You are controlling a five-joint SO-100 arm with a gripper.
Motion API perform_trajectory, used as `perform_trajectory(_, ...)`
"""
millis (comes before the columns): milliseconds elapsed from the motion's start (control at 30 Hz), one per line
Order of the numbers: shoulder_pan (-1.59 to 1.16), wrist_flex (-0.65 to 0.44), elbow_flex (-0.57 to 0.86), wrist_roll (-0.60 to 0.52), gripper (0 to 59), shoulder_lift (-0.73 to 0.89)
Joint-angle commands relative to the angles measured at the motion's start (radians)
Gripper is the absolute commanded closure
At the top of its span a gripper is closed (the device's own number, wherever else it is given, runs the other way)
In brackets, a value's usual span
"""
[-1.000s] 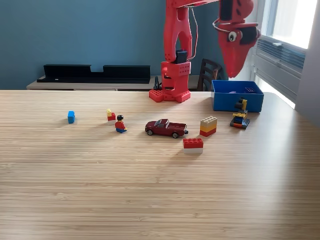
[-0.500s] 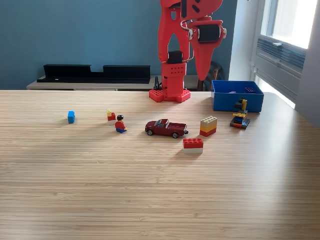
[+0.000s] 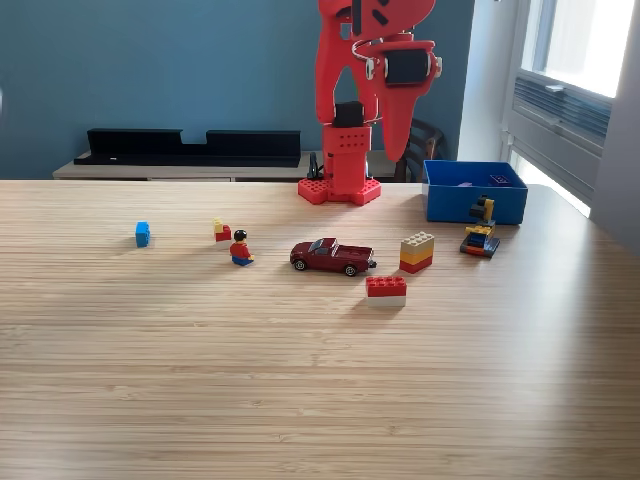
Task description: Grasp a lego block and put it in the bin.
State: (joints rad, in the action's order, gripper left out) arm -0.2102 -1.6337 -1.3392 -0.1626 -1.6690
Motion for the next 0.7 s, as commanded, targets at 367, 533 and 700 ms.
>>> perform_trajectory(367, 0.021, 0.063, -0.04, 0.049, 58.6, -0.081)
perform_trajectory(533, 0.017, 0.12, -0.169, 0.186, 58.5, -0.081)
perform_trajectory(700, 0.009, 0.133, -0.207, 0.339, 45.5, -0.081)
